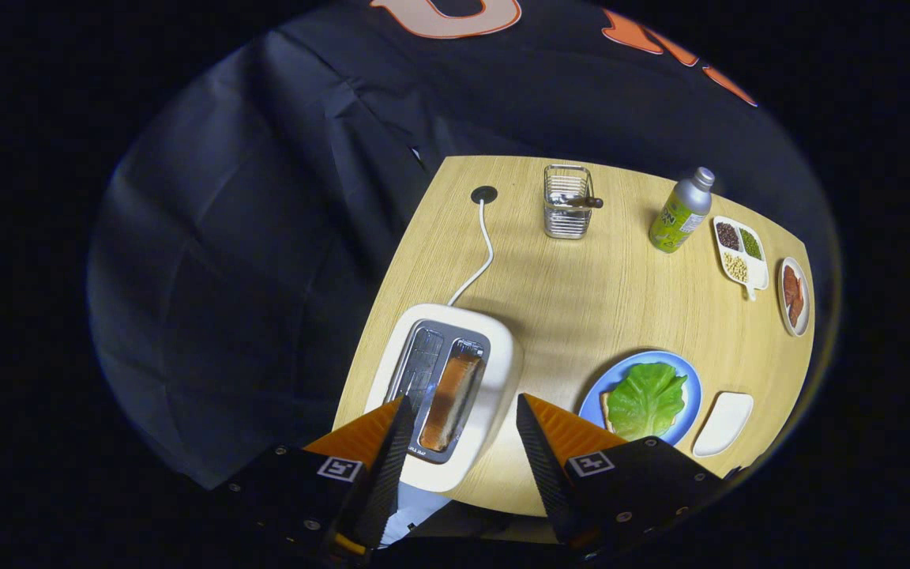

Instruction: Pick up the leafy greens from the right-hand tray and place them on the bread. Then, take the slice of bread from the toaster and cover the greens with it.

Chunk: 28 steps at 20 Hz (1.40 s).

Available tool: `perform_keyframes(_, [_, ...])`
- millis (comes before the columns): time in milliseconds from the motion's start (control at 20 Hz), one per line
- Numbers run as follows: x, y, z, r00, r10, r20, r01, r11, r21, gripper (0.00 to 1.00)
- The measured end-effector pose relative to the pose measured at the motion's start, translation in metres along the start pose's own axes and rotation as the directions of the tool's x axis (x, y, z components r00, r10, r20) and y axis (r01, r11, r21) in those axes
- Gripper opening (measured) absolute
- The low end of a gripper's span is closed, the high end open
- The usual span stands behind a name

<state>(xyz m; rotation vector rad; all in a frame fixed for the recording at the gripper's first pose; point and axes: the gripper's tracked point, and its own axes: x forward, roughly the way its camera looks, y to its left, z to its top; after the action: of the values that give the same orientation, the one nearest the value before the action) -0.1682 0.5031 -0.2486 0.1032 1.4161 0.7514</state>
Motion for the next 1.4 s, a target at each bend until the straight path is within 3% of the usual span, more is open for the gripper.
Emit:
perform_keyframes(250, [0.026,0.009,-0.004,0.997,-0.049,-0.051,0.051,0.998,0.022,0.65])
perform_keyframes(500, [0.043,0.013,-0.012,0.992,-0.084,-0.09,0.087,0.995,0.038,0.41])
perform_keyframes(750, [0.055,0.008,-0.016,0.988,-0.114,-0.106,0.121,0.991,0.064,0.26])
perform_keyframes(1000, [0.047,0.009,-0.015,0.996,-0.044,-0.073,0.051,0.994,0.097,0.13])
perform_keyframes(1400, [-0.014,-0.001,-0.001,0.988,0.148,0.053,-0.155,0.974,0.163,0.12])
